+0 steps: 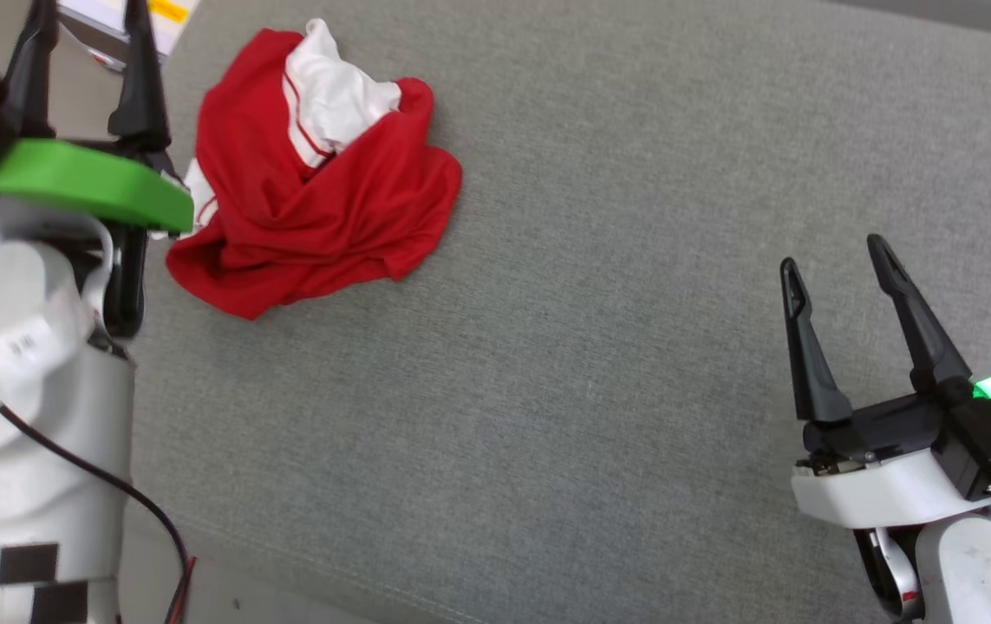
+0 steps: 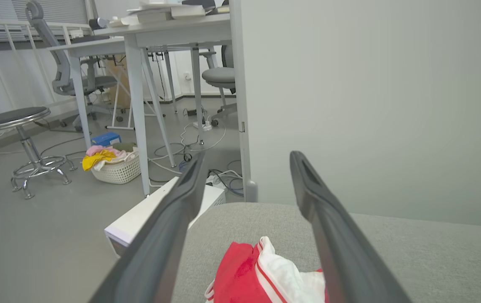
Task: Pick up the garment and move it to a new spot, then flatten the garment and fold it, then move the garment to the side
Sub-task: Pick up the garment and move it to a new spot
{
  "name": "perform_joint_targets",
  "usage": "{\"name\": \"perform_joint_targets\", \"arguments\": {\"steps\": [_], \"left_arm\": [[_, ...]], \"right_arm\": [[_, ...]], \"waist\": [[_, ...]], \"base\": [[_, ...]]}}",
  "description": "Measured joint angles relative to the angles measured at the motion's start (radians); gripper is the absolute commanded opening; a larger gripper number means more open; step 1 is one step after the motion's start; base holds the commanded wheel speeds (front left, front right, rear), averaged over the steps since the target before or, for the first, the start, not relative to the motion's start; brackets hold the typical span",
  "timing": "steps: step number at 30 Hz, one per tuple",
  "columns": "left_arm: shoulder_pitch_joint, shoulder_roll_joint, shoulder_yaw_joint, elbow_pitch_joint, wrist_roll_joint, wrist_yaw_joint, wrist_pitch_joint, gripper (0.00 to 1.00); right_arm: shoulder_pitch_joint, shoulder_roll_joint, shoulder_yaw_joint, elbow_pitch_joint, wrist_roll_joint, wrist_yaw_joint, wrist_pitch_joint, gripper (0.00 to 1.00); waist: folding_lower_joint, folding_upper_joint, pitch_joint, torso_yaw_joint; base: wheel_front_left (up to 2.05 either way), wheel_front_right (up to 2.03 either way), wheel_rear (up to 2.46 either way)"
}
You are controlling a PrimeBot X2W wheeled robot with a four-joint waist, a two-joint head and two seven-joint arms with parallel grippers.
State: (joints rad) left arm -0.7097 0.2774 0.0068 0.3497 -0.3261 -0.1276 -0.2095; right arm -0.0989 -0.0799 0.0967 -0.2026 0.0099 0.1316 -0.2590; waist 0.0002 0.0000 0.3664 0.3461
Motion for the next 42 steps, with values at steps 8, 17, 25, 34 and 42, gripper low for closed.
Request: {"name": "perform_joint_targets", "arguments": {"steps": [8, 17, 25, 34, 42], "left_arm": [[-0.178, 0.178, -0.286, 0.118, -0.286, 0.000, 0.324, 1.00], [-0.284, 0.371, -0.555, 0.160, -0.529, 0.000, 0.859, 1.00], [-0.288, 0.413, -0.665, 0.212, -0.550, 0.000, 0.958, 1.00], [-0.323, 0.436, -0.763, 0.253, -0.575, 0.000, 0.918, 0.00], [-0.333, 0.486, -0.923, 0.199, -0.513, -0.001, 0.664, 0.00]], "right_arm": [[-0.042, -0.020, -0.004, -0.014, -0.006, 0.000, 0.000, 1.00], [-0.076, -0.019, 0.005, -0.020, -0.007, 0.000, -0.001, 1.00], [-0.104, -0.012, 0.006, -0.021, -0.007, 0.000, -0.001, 1.00], [-0.116, -0.006, 0.015, -0.013, -0.007, 0.000, -0.001, 1.00], [-0.094, 0.012, 0.014, 0.010, 0.012, 0.000, -0.001, 1.00]], "waist": [[0.0000, 0.0000, 0.099, -0.031], [-0.0001, 0.0000, 0.165, -0.098], [-0.0001, 0.0000, 0.214, -0.146], [-0.0003, 0.0001, 0.234, -0.183], [-0.0002, 0.0000, 0.135, -0.175]], "base": [[0.00, 0.00, 0.00], [0.00, 0.00, 0.00], [0.00, 0.00, 0.00], [0.00, 0.00, 0.00], [0.00, 0.00, 0.00]]}}
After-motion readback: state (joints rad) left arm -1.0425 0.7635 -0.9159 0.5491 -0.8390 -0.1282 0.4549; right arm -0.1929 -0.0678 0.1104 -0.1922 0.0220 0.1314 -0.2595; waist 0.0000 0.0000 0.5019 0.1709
